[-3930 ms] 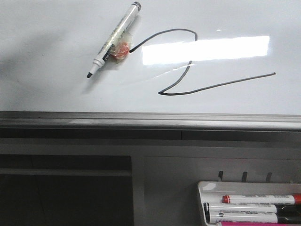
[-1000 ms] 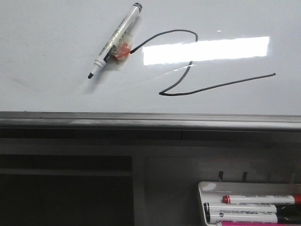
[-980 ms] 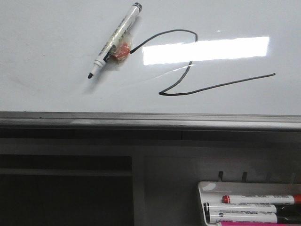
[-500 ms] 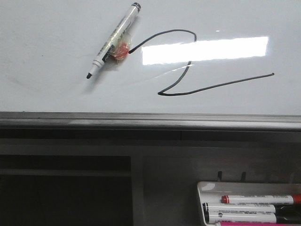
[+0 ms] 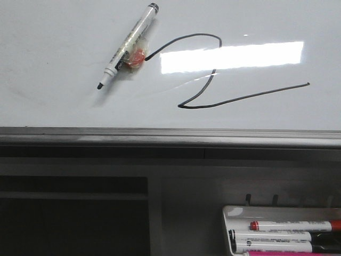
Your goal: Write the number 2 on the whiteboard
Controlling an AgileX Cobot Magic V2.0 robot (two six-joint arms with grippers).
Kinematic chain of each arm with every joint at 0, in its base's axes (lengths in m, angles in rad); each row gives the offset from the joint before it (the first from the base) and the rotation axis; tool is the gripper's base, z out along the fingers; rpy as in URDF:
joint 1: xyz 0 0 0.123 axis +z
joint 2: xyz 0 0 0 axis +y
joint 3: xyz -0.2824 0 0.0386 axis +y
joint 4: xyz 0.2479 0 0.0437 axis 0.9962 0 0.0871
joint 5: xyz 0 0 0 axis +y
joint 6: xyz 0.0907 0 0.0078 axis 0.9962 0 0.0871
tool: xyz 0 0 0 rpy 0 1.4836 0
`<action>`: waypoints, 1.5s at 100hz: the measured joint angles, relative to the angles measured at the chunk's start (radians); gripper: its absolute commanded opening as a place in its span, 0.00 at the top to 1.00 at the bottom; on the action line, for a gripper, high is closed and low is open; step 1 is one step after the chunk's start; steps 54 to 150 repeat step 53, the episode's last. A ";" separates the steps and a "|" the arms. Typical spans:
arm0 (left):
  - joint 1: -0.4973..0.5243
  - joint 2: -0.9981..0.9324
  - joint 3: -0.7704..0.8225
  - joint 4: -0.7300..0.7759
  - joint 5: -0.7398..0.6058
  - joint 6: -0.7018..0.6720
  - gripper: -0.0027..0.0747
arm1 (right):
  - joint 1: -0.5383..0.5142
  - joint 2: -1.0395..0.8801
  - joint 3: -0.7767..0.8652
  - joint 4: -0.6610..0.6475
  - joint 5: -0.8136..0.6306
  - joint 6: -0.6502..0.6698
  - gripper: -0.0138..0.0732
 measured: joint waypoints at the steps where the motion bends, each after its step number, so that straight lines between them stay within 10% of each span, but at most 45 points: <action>1: 0.000 0.000 0.000 0.000 0.000 0.000 0.99 | 0.000 0.000 0.000 0.000 0.000 0.000 0.92; 150: 0.000 0.000 0.000 -0.002 0.000 0.000 0.99 | -0.018 0.000 0.000 -0.176 0.005 0.002 0.92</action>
